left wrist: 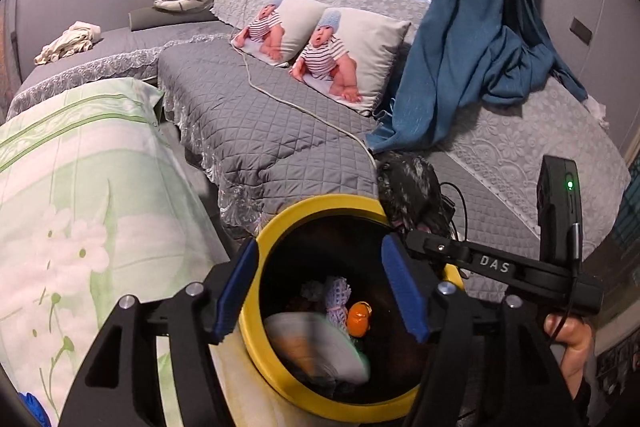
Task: Collect trash
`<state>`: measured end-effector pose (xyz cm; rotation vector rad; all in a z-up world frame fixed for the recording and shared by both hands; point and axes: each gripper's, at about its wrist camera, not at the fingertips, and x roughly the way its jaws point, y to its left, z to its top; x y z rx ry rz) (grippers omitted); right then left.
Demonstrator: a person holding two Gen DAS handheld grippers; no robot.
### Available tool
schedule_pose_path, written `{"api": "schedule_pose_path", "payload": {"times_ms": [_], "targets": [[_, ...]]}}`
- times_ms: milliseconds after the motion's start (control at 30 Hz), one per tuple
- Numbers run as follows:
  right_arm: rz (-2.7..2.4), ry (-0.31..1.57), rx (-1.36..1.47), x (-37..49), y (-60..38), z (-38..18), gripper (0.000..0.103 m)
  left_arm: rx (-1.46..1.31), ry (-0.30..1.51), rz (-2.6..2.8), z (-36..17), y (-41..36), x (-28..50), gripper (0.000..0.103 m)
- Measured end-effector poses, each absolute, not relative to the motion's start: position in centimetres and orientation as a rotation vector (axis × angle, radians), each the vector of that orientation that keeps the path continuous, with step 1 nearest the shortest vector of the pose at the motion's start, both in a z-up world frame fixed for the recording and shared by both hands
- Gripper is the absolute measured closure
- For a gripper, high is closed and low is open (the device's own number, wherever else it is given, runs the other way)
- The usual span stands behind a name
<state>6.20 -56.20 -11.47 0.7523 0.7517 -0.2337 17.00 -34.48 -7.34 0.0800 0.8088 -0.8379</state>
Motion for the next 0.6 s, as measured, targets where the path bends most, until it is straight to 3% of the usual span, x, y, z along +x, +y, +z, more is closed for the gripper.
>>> {"api": "schedule_pose_path", "payload": {"times_ms": [200, 333, 433, 600], "targets": [[-0.262, 0.730, 0.735, 5.4, -55.9, -10.1, 0.055, 0.015, 0.771, -0.801, -5.9, -31.5, 17.4, 0.029], [-0.293, 0.679, 0.701, 5.1, -54.9, -8.4, 0.024, -0.025, 0.706, -0.756, -4.4, -28.4, 17.3, 0.019], [-0.331, 0.659, 0.663, 5.3, -54.1, -7.4, 0.016, -0.052, 0.670, -0.726, -3.4, -26.2, 17.3, 0.015], [-0.389, 0.644, 0.624, 5.6, -52.9, -6.4, 0.012, -0.098, 0.601, -0.664, -1.7, -21.2, 17.1, 0.008]]}}
